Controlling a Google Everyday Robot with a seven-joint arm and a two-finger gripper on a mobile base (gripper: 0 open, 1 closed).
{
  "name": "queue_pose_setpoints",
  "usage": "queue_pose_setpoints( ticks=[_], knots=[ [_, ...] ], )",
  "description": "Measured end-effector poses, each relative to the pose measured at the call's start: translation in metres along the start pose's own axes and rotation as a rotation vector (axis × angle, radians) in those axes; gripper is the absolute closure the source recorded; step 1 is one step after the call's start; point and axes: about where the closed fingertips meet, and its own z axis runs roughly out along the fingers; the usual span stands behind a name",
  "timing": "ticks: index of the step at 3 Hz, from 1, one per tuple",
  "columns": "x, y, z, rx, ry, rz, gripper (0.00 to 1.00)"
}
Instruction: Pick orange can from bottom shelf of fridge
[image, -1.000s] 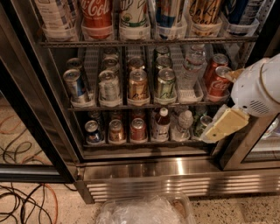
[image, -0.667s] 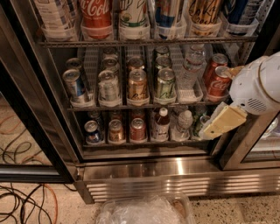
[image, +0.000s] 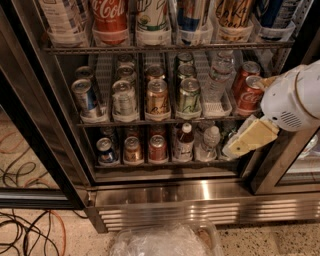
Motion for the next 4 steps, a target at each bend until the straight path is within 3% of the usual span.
queue_pose_setpoints(
  ticks=[2, 4],
  knots=[
    [-0.024, 0.017, 0.022, 0.037, -0.090, 0.142, 0.00],
    [-0.051, 0.051, 0.058, 0.042, -0.201, 0.300, 0.00]
  ],
)
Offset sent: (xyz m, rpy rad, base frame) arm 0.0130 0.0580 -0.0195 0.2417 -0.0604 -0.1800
